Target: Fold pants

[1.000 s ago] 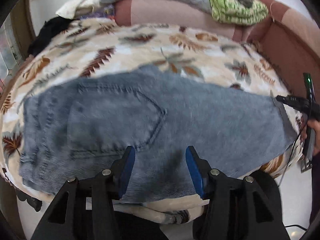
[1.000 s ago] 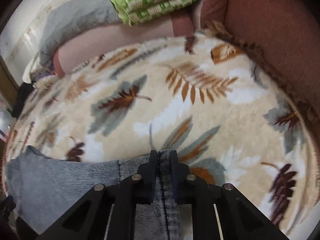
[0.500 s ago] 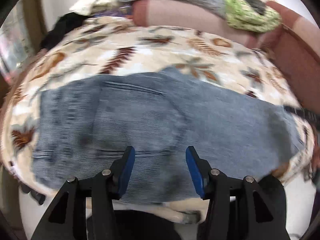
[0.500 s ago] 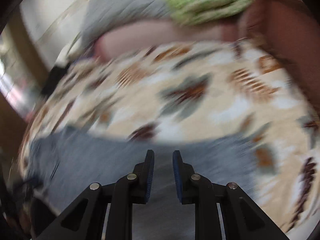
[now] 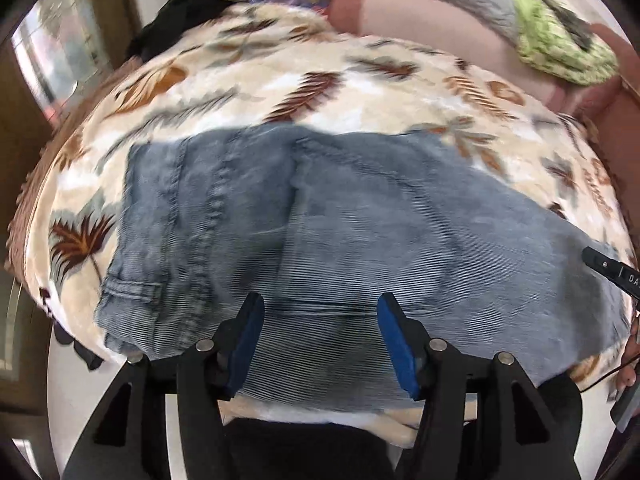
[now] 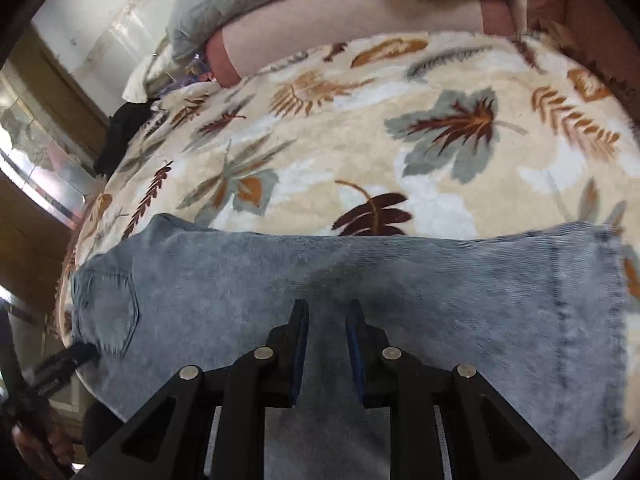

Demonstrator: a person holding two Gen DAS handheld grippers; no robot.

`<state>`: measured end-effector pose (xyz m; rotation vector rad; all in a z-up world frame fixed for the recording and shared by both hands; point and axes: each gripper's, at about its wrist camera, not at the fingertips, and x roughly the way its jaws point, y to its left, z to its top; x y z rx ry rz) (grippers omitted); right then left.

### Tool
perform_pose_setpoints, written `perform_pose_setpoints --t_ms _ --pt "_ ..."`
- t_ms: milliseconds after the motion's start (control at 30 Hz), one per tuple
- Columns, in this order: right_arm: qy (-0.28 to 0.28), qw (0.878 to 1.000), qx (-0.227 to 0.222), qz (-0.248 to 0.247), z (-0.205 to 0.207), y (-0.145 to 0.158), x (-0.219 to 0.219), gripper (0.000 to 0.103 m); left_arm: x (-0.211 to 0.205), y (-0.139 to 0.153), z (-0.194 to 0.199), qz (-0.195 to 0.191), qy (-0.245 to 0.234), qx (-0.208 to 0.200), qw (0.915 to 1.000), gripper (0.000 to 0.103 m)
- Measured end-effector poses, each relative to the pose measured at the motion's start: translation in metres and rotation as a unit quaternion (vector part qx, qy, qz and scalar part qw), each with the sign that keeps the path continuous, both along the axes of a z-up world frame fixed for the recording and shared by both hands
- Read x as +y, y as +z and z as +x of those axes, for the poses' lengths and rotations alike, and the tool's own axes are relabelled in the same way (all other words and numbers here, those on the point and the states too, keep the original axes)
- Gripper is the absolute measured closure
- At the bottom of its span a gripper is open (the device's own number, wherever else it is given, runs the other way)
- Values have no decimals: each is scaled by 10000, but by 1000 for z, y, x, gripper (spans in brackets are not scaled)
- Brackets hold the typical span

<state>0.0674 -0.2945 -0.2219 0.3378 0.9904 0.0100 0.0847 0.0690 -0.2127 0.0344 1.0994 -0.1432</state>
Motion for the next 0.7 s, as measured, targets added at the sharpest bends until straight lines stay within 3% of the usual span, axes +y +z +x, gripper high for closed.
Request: perform_pose_setpoints --t_ms 33,133,267,367,433,567,700 --pt "35 10000 -57 -61 -8 4 -1 81 -10 4 -6 15 -156 -68 9999 42" --pt "30 9998 -89 -195 -34 9 -5 81 -39 8 -12 107 -424 -145 9989 25" --pt "-108 9988 133 -464 -64 -1 -13 81 -68 -8 -11 251 -682 30 9974 24" --pt "-211 9963 458 -697 -80 -20 -21 81 -76 -29 -9 585 -616 313 9959 24" --pt "-304 9971 487 -496 -91 -26 -29 81 -76 -36 -8 785 -611 404 9942 24" --pt "-305 9966 512 -565 -93 -14 -25 81 -64 -18 -8 607 -519 266 9965 24" --pt "64 9995 266 -143 -77 4 5 81 -22 7 2 561 3 -83 9984 24"
